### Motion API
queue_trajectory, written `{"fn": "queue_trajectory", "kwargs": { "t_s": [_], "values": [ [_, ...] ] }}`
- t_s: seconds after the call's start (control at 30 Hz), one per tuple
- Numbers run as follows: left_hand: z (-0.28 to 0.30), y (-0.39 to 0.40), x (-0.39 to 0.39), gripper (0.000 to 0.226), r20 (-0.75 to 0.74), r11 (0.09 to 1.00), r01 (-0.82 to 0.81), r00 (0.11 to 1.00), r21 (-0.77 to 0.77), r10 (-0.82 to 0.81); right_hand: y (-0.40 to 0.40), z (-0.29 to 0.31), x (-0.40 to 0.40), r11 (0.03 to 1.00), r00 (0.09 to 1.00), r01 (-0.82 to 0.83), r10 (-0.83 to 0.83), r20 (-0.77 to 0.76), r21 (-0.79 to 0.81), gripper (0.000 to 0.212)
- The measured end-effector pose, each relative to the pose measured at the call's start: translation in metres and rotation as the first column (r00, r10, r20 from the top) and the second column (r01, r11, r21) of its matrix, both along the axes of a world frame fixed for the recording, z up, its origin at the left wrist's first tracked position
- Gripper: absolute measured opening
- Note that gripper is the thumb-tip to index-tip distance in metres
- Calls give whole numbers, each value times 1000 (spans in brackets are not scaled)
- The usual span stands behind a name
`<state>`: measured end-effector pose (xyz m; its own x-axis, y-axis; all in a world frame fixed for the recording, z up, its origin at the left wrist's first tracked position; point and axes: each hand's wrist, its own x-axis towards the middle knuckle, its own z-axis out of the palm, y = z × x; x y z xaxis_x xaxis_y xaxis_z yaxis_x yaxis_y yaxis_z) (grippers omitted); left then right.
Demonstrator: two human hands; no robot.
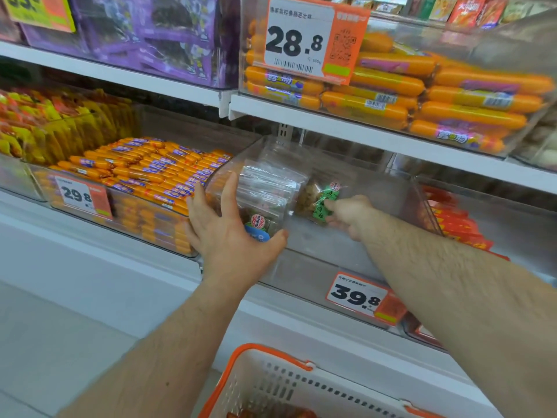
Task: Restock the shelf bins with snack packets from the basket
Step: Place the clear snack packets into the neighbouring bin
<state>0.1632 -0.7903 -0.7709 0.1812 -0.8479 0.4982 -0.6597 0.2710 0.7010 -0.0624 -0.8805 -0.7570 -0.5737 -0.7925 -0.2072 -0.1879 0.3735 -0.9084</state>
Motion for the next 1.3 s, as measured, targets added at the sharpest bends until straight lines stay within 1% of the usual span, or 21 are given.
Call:
{"fn": "queue_trajectory", "kwargs": {
  "t_s": [0.07, 0.1, 0.17, 0.23, 0.3, 0.37, 0.4, 0.47, 0.53, 0.6, 0.7, 0.77, 0.83, 0.9, 0.97, 1.03, 1.07, 1.1, 1.17, 1.23, 1.3],
  "values": [
    [3, 5, 1, 107, 24, 999, 3, 1000, -51, -2, 9, 5, -1, 1000, 1000, -2, 2, 1, -7, 27],
    [5, 9, 2, 102, 51, 993, 11, 999, -121, -5, 13, 8, -1, 1000, 1000, 3, -3, -25, -10, 29],
    [8, 17, 0, 86, 103, 948, 74, 994, -310, -44, 25, 15, 3, 1000, 989, 13, -16, -150, -17, 33],
    [12, 25, -4, 66, 130, 882, 203, 978, -425, -163, 40, 24, 12, 997, 964, 11, -30, -265, -73, 36],
    [14, 36, -9, 43, 177, 826, 375, 927, -420, -331, 60, 34, 23, 987, 943, -17, -37, -329, -159, 33],
    [10, 47, -13, 27, 210, 782, 535, 845, -319, -492, 91, 47, 38, 950, 914, -73, -59, -402, -305, 20],
    [7, 54, -15, 23, 216, 766, 599, 800, -234, -559, 110, 53, 47, 909, 886, -126, -77, -457, -397, 14],
    [0, 66, -19, 19, 251, 710, 704, 684, 17, -685, 153, 56, 66, 783, 853, -222, -133, -505, -582, 10],
    [-13, 76, -24, 22, 385, 623, 722, 506, 301, -772, 189, 39, 76, 693, 868, -233, -169, -467, -683, 15],
    [-28, 85, -27, 26, 468, 558, 651, 332, 514, -819, 215, 4, 79, 705, 881, -201, -174, -440, -681, 24],
    [-51, 95, -31, 33, 447, 471, 529, 182, 706, -876, 242, -59, 68, 839, 892, -181, -80, -444, -513, 38],
    [-63, 101, -32, 39, 434, 419, 427, 67, 801, -898, 254, -99, 59, 938, 896, -178, 30, -444, -297, 42],
    [-70, 106, -32, 32, 378, 353, 340, -5, 871, -926, 266, -139, 52, 976, 853, -219, 182, -489, -19, 40],
    [-74, 109, -32, 19, 343, 314, 316, -40, 895, -938, 281, -173, 55, 934, 836, -265, 347, -424, 241, 40],
    [-76, 109, -30, 23, 344, 317, 309, -34, 897, -938, 296, -202, 63, 825, 837, -323, 477, -267, 464, 37],
    [-77, 109, -28, 38, 347, 330, 292, -6, 897, -938, 310, -224, 72, 675, 815, -390, 570, -107, 626, 25],
    [-79, 109, -27, 44, 347, 333, 286, 2, 899, -938, 316, -233, 75, 613, 806, -410, 590, -47, 676, 19],
    [-78, 110, -27, 47, 345, 331, 275, -3, 903, -939, 321, -241, 78, 576, 807, -415, 591, -8, 704, 18],
    [-81, 110, -27, 48, 340, 327, 264, -6, 907, -940, 329, -249, 84, 534, 810, -427, 584, 46, 730, 23],
    [-81, 110, -27, 49, 340, 327, 251, -9, 911, -940, 332, -252, 90, 523, 798, -438, 601, 49, 731, 17],
    [-82, 109, -26, 47, 336, 325, 245, -1, 913, -942, 336, -257, 96, 592, 854, -409, 517, 63, 694, 22]
  ]
}}
